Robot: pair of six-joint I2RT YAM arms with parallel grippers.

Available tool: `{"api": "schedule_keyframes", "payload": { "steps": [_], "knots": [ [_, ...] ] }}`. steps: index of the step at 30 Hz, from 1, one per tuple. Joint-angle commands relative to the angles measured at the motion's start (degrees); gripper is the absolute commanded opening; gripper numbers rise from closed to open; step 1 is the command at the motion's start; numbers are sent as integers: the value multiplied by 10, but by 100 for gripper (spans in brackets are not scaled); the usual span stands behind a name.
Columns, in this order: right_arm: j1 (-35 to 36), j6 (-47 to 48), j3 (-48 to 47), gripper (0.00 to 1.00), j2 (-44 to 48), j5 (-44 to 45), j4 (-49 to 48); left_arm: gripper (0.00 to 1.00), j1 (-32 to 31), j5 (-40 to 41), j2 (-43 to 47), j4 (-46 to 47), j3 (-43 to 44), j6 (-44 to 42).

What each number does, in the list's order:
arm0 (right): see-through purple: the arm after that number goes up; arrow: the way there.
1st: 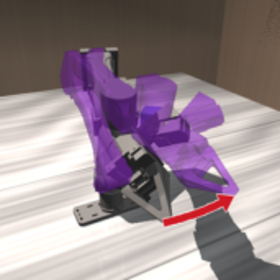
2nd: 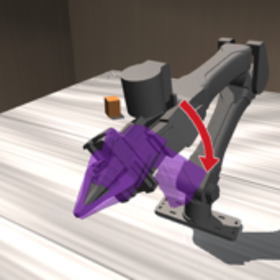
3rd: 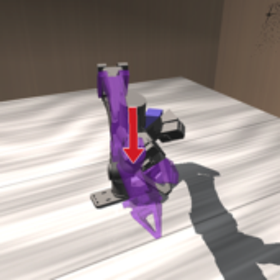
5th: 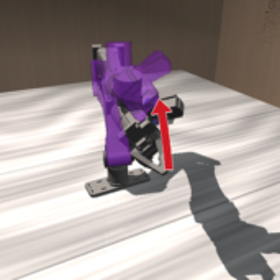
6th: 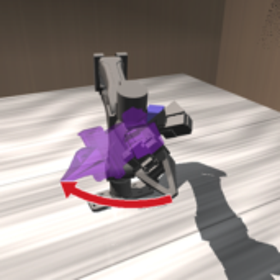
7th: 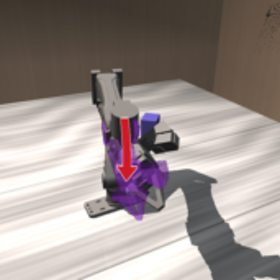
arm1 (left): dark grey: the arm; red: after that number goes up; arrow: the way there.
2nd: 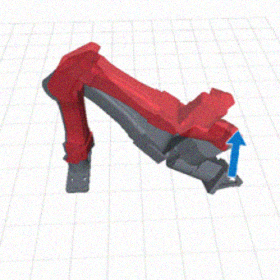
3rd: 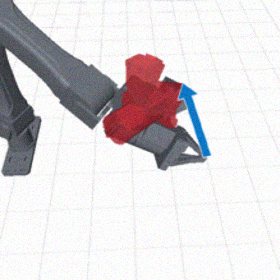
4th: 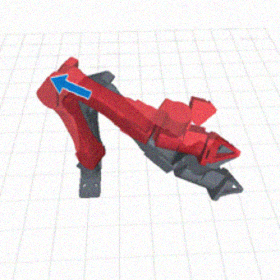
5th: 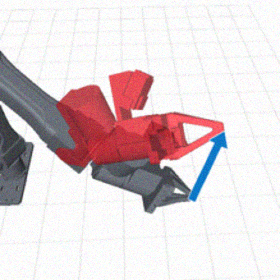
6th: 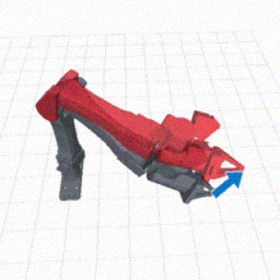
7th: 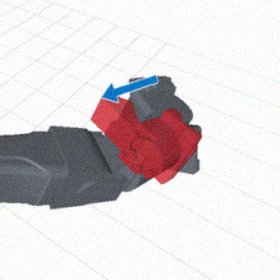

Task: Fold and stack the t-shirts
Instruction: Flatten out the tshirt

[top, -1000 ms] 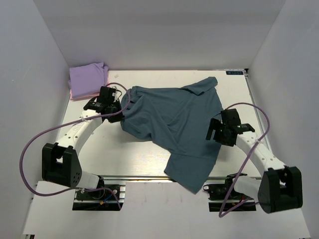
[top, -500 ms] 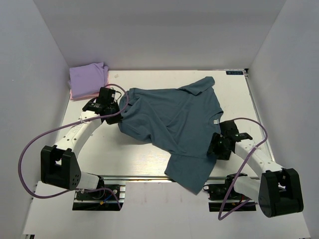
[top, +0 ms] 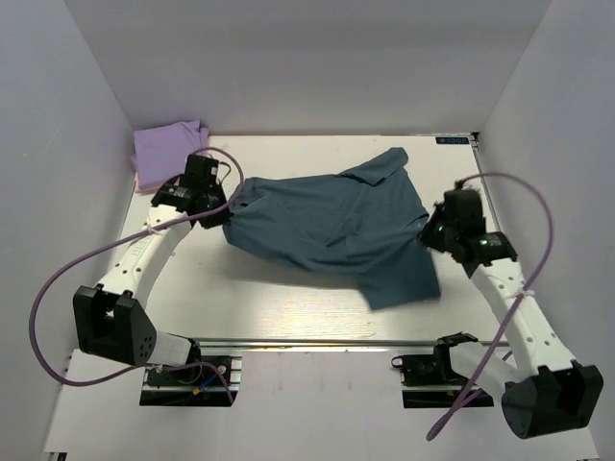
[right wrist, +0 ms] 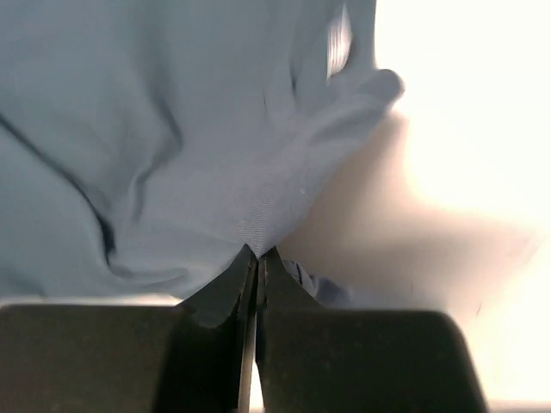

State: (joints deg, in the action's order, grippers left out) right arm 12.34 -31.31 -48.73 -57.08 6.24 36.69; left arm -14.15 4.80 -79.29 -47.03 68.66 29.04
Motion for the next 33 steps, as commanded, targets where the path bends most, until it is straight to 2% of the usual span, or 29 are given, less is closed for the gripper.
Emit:
{"api": "schedule_keyframes", "payload": {
  "steps": [1, 7, 10, 16, 18, 22, 28, 33],
  "knots": [
    [-6, -2, -99, 0, 8, 149, 2, 0, 4, 76, 30, -43, 95, 4],
    [-27, 27, -221, 0, -22, 249, 2, 1, 10, 179, 19, -112, 245, 4],
    [-38, 62, -307, 0, -29, 264, 2, 0, 10, 166, 5, -105, 323, -24],
    [-41, 107, -404, 0, -28, 263, -27, 0, 10, 88, -17, -94, 439, -81],
    [-42, 129, -462, 0, -40, 251, -20, 0, 10, 45, -17, -88, 458, -98],
    [-40, 147, -507, 0, -35, 221, -15, 0, 4, -7, 16, -67, 479, -116],
    [-40, 155, -497, 0, -23, 189, -24, 0, 4, -12, 57, -36, 439, -122],
    [-40, 163, -499, 0, -61, 185, -43, 0, 4, 27, -6, -52, 465, -110]
  ]
}}
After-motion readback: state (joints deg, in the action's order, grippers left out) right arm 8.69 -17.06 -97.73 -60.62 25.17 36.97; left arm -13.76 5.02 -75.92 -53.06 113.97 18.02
